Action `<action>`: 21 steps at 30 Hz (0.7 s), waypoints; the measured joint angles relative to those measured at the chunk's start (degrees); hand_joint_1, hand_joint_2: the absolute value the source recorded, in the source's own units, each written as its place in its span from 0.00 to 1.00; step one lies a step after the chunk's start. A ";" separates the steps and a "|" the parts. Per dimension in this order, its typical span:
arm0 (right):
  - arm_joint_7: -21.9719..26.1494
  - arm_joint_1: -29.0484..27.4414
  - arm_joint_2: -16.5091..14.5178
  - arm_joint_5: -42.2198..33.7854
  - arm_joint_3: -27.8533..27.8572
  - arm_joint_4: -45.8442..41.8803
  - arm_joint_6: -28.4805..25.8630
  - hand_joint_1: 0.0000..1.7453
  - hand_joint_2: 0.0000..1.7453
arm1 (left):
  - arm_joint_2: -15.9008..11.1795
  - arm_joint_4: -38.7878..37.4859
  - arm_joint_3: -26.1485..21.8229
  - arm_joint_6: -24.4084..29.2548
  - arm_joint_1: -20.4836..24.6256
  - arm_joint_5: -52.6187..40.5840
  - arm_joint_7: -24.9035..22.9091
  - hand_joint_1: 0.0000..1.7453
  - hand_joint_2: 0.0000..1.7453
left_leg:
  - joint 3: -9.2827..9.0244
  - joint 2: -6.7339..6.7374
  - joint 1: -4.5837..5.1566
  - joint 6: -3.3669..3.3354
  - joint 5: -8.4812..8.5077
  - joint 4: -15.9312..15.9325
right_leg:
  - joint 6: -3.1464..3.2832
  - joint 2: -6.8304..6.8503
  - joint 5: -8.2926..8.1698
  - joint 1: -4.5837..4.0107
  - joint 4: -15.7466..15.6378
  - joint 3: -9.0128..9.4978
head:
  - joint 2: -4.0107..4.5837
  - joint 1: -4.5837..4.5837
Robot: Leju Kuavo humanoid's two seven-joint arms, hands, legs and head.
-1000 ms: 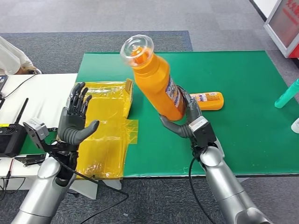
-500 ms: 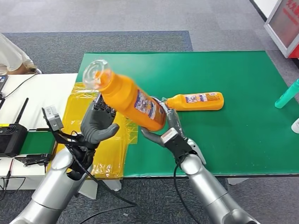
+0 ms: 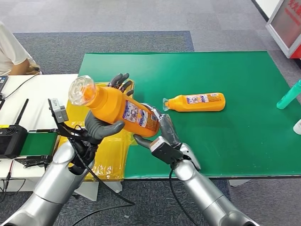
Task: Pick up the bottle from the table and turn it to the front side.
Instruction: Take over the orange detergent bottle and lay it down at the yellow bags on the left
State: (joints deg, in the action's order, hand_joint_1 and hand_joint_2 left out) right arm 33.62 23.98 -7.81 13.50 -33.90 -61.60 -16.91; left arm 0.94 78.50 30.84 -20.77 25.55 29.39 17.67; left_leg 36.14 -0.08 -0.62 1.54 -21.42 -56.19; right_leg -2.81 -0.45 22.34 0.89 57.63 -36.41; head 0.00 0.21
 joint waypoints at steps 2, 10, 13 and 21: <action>-0.26 0.00 0.00 -0.02 -0.15 0.01 -0.08 1.00 1.00 | -0.06 -0.13 0.00 0.21 0.07 -0.03 -0.03 1.00 1.00 | 0.00 0.00 0.00 0.00 0.00 0.00 | 0.00 0.00 0.00 0.00 0.00 0.00 | 0.00 -0.01; -0.80 -0.06 0.01 -1.91 -0.20 0.01 -0.31 1.00 1.00 | -0.31 -0.53 0.00 0.82 0.08 -0.14 -0.16 1.00 1.00 | 0.00 0.00 0.00 0.00 0.00 0.00 | 0.00 0.00 0.00 0.00 0.00 0.00 | 0.00 0.00; -0.77 -0.10 0.01 -3.12 -0.13 -0.01 0.11 1.00 1.00 | -0.42 -0.57 0.00 0.82 0.08 0.54 -0.25 1.00 1.00 | 0.00 0.00 0.00 0.00 0.00 0.00 | 0.00 0.00 0.00 0.00 0.00 0.00 | 0.00 0.00; -1.22 -0.28 0.01 -6.16 0.47 -0.47 1.82 0.00 1.00 | -0.52 -0.55 -0.14 2.27 -0.29 1.21 0.66 1.00 1.00 | 0.01 0.00 0.00 0.00 0.00 0.00 | 0.00 0.00 0.00 0.00 0.00 0.01 | 0.00 0.00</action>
State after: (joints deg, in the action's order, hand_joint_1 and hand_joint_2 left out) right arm 32.40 23.70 -7.80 7.33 -33.43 -62.07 -15.08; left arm 0.42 77.95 30.70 -18.50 25.26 30.60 18.32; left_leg 36.15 -0.09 -0.62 1.54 -21.42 -56.19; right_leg -2.81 -0.45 22.34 0.89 57.63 -36.40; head 0.00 0.21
